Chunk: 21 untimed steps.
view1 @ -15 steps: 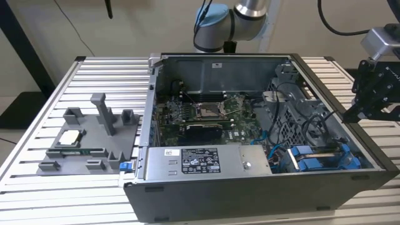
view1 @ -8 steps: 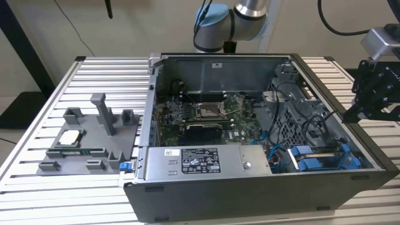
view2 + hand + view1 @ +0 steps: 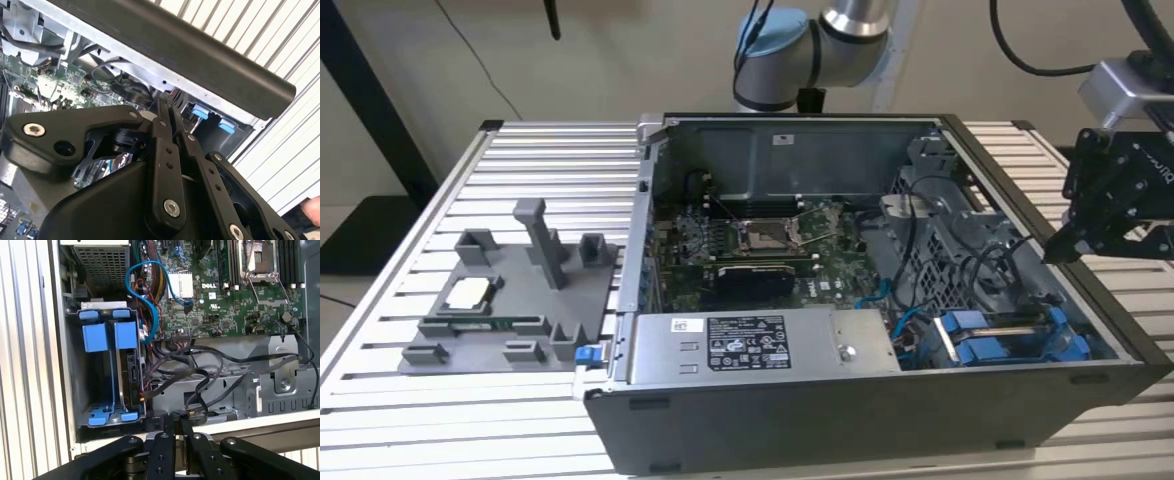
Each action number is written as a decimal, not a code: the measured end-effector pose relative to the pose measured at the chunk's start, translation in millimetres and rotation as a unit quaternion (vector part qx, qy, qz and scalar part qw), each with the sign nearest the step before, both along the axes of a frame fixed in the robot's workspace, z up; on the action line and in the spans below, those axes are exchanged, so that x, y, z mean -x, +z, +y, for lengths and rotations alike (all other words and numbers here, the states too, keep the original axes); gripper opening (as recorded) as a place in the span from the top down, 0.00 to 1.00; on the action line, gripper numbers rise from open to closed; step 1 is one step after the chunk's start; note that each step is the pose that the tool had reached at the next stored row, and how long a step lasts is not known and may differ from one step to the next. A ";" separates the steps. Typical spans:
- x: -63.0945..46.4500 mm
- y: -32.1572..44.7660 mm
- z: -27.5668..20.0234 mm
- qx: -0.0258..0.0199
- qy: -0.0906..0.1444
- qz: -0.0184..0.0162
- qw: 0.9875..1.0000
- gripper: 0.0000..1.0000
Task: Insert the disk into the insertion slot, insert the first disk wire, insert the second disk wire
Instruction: 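Insert the second disk wire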
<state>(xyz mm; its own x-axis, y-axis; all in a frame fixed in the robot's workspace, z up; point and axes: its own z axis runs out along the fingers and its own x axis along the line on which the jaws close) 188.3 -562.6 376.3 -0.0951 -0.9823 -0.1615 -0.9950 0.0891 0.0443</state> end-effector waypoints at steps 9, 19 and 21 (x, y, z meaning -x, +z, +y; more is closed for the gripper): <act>23.6 1.5 0.0 0.000 0.000 -0.001 1.000 0.84; 49.9 5.0 0.0 0.001 0.000 -0.007 1.000 0.84; 55.8 4.7 0.0 0.001 0.000 -0.010 1.000 0.84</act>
<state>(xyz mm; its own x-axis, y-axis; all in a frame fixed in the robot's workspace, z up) 132.6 -562.6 381.0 -0.0923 -0.9825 -0.1615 -0.9957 0.0897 0.0234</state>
